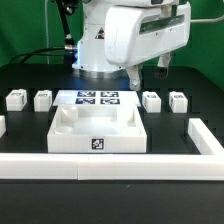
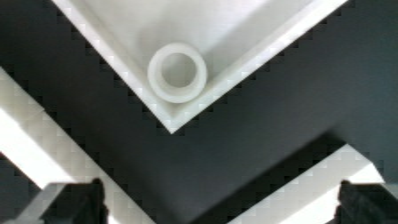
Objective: Assemble square table
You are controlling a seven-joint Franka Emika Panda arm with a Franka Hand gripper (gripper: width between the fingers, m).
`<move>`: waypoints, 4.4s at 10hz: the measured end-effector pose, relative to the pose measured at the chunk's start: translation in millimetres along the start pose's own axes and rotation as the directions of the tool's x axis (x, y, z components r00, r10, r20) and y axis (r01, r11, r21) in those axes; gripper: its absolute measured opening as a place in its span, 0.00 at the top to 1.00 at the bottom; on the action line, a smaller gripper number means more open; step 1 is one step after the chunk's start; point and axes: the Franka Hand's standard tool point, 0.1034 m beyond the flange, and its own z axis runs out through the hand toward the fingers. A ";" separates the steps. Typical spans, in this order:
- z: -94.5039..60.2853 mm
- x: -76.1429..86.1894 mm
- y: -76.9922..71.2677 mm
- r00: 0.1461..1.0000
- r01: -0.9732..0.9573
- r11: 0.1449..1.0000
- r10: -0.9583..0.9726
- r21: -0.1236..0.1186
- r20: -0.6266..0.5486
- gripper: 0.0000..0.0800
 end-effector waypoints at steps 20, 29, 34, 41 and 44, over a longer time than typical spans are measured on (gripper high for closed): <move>104.3 -140.6 -43.4 0.754 0.656 0.753 -0.655 0.054 -0.037 0.19; 108.8 -142.8 -43.9 0.762 0.648 0.759 -0.646 0.063 -0.038 0.90; 107.4 -141.4 -41.1 0.763 0.646 0.761 -0.645 0.049 -0.037 0.92; 107.4 -94.6 -54.6 0.813 0.582 0.813 -0.580 0.031 -0.054 0.92; 106.2 -53.8 -52.8 0.802 0.594 0.804 -0.592 0.004 -0.078 0.92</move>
Offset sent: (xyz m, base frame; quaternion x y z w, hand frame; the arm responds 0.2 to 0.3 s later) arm 0.0000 0.0000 0.0000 0.0000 0.0000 0.0000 1.0000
